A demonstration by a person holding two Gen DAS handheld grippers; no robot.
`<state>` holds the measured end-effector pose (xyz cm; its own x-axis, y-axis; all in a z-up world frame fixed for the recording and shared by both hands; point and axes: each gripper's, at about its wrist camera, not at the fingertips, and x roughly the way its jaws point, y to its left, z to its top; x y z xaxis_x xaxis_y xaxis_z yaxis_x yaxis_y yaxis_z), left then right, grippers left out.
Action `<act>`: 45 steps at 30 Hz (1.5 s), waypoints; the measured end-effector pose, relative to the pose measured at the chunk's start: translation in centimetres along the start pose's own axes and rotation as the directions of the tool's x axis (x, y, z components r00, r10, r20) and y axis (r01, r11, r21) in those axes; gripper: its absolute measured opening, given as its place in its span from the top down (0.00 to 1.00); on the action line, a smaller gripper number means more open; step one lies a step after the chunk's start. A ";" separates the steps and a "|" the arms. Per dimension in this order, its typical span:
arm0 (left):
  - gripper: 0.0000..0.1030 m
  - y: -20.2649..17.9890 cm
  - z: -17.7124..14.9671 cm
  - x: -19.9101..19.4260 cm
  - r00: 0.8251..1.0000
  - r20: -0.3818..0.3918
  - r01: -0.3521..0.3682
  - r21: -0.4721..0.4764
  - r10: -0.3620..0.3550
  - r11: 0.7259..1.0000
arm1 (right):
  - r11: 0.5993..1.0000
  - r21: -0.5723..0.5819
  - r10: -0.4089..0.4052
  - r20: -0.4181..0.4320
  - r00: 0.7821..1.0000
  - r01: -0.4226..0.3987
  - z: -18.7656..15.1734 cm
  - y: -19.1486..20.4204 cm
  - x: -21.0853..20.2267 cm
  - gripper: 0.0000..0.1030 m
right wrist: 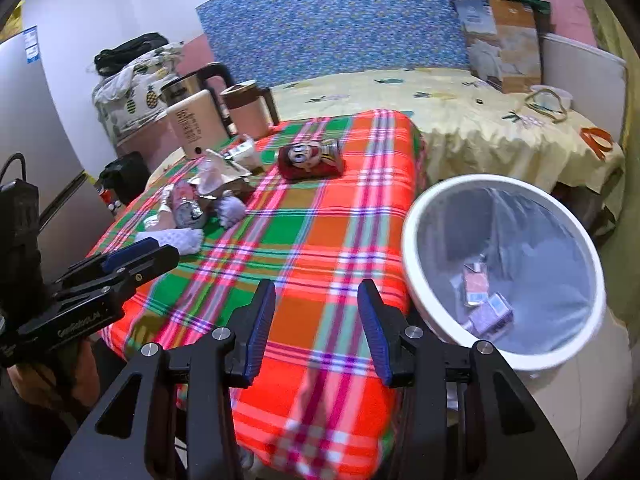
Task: Collect trash
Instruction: 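Move both open tools back over the table toward the remaining trash, then close the left tool on the white foam net sleeve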
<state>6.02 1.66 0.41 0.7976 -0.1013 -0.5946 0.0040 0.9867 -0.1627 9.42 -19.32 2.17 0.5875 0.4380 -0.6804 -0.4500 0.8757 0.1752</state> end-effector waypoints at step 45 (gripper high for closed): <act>0.36 9.0 1.3 3.3 0.999 -0.041 0.013 0.145 -0.007 0.989 | 0.999 -0.029 0.040 -0.068 0.997 -0.042 1.6 2.2 4.3 0.49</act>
<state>9.45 10.36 -1.97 0.7723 -0.1131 -0.6251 0.1018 0.9933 -0.0539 12.07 -15.22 0.75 0.5217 0.4579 -0.7198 -0.4934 0.8503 0.1833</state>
